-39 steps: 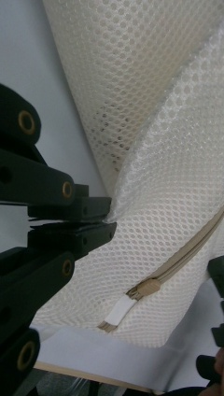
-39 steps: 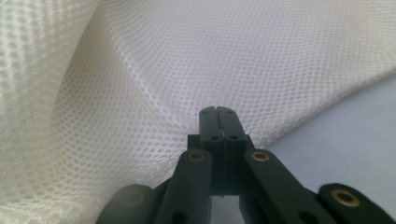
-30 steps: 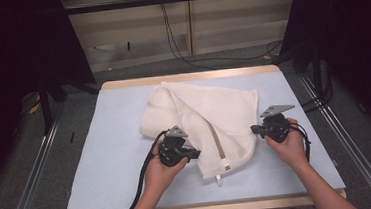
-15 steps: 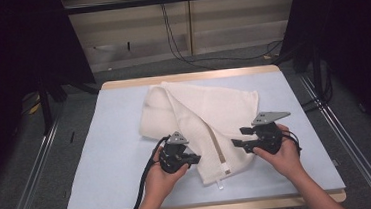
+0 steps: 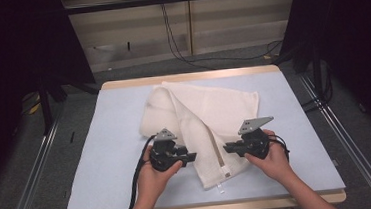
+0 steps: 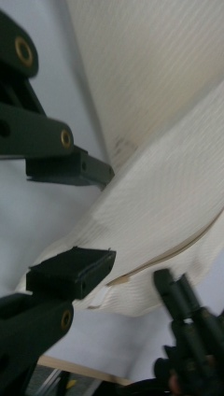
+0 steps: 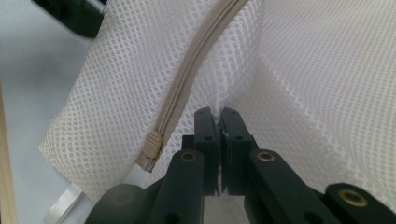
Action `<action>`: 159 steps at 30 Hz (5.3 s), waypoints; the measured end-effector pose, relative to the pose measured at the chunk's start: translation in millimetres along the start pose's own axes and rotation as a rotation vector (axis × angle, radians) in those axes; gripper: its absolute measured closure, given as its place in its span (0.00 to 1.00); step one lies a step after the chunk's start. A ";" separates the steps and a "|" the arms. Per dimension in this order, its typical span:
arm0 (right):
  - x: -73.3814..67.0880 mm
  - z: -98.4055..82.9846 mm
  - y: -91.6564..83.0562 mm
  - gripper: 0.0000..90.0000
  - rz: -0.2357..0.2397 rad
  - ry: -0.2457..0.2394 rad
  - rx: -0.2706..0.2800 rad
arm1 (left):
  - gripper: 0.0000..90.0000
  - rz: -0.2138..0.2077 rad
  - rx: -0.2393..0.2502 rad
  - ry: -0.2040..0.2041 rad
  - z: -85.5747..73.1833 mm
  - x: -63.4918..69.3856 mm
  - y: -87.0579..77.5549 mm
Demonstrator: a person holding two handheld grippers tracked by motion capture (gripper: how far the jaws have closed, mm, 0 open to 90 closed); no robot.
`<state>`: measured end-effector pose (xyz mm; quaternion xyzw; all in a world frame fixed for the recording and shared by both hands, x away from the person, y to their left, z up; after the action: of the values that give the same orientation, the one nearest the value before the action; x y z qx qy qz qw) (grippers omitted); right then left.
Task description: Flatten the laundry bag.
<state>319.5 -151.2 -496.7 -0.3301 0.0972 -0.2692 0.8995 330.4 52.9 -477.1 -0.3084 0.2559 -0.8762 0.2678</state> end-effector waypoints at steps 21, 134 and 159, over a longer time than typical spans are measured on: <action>-6.2 -1.3 0.9 0.94 0.008 -0.060 -0.010 | 0.96 0.080 0.042 -0.091 47.6 -28.1 -8.9; 16.4 -29.8 -45.5 0.89 0.040 0.048 0.046 | 0.77 0.303 0.155 -0.198 -28.7 -138.0 -97.5; 44.3 -66.8 -63.7 0.66 -0.241 0.106 -0.053 | 0.62 0.245 0.007 -0.121 -32.9 -123.2 -50.9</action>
<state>306.2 -252.2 -506.4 -0.3485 0.1112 -0.3897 0.8452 374.4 176.5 -517.9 -0.3265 0.2717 -0.8176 0.3887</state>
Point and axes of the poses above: each handheld gripper's, and its own axes: y roughly forward along the jaws, z roughly out of its top, x roughly to its right, the point moved 7 cm from there along y, roughly forward along the jaws, and after that the axes turned 9 degrees about -y, right-handed, at the moved point
